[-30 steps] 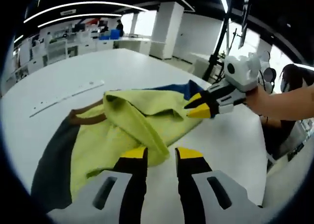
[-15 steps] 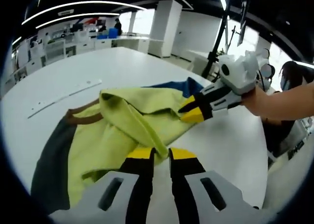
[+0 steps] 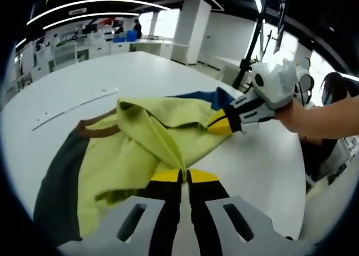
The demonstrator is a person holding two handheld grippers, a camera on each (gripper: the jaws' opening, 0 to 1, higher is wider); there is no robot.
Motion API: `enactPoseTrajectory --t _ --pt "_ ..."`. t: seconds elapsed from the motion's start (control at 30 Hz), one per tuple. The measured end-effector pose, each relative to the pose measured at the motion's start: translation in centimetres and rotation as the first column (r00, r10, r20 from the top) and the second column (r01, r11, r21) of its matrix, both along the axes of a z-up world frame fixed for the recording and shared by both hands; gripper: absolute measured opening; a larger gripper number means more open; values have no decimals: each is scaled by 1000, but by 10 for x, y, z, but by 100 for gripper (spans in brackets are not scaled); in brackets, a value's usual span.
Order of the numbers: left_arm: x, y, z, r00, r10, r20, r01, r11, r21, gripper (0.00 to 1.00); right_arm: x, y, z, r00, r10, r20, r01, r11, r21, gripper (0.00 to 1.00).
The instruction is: Fold the garment on the visible template until the final outline fits inside the template.
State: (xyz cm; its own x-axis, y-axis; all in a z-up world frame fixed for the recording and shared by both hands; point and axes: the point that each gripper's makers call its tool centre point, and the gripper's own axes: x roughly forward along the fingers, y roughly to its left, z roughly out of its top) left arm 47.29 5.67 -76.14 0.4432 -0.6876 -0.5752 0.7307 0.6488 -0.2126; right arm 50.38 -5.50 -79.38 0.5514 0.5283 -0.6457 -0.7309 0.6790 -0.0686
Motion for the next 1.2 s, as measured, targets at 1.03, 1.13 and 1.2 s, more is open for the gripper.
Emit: enactPoseTrajectory --t 1.03,1.13,1.2 --pt "-2 68 31 989 122 84 -122 993 -5 0 -9 -53 58 992 -120 34 117 989 86 0" --pt "-3 78 35 985 147 89 -147 989 -12 0 -11 -59 62 990 -135 34 131 987 93 0" --pt "-4 84 38 983 157 94 -156 988 -18 0 -13 -62 64 989 -140 36 136 986 92 0"
